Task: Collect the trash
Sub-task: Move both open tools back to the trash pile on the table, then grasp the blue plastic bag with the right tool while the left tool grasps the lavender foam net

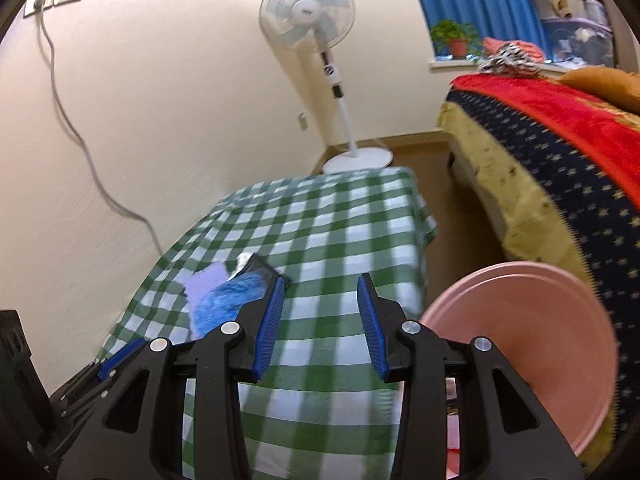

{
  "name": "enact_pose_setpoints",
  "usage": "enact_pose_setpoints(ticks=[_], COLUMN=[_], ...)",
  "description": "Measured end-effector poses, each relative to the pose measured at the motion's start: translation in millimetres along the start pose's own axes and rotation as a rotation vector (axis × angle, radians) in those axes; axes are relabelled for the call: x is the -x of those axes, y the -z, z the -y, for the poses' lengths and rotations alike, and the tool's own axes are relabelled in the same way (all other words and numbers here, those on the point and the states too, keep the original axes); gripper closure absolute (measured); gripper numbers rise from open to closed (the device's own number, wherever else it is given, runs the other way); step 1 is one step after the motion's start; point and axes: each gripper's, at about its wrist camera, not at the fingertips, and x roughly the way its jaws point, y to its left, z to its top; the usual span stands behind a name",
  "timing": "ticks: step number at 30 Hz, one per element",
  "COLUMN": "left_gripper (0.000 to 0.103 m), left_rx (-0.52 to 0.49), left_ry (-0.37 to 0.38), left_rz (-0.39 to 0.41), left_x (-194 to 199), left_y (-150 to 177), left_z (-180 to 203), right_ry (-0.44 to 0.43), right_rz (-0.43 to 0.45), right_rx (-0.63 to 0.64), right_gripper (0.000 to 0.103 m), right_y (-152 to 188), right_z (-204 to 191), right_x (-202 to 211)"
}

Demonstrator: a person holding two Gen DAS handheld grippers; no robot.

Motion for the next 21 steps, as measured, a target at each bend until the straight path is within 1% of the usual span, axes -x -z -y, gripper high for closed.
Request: enact_pose_setpoints(ticks=[6,9,10,11,17,21], left_gripper=[0.079,0.079,0.079,0.079,0.079,0.079], left_rx=[0.075,0.104,0.113,0.123,0.153,0.160], left_ry=[-0.074,-0.098,-0.107,-0.114,-0.131,-0.136], left_rz=[0.013,0.011,0.010,0.007,-0.004,-0.016], left_x=[-9.2,-14.8,-17.2,-19.5,-32.4,-42.9], left_y=[-4.4,-4.8,-5.3,-5.4,-8.0,-9.1], left_z=[-32.2,-43.6,-47.9,-51.8,-64.1,-68.0], right_ry=[-0.054,-0.065,-0.075,-0.085,-0.101,-0.099], right_rz=[-0.078,-0.115,-0.134,-0.153,-0.218,-0.267], right_rx=[0.028,0.023,0.014,0.008,-0.022,-0.017], right_gripper=[0.064,0.064,0.062,0.062,0.058,0.058], right_y=[12.4,18.6,20.6,22.4,27.2,32.0], right_z=[-28.2,-33.3,-34.8,-36.4,-39.4,-41.2], right_x=[-42.6,-59.9,-68.0,-76.4,-111.6,-130.9])
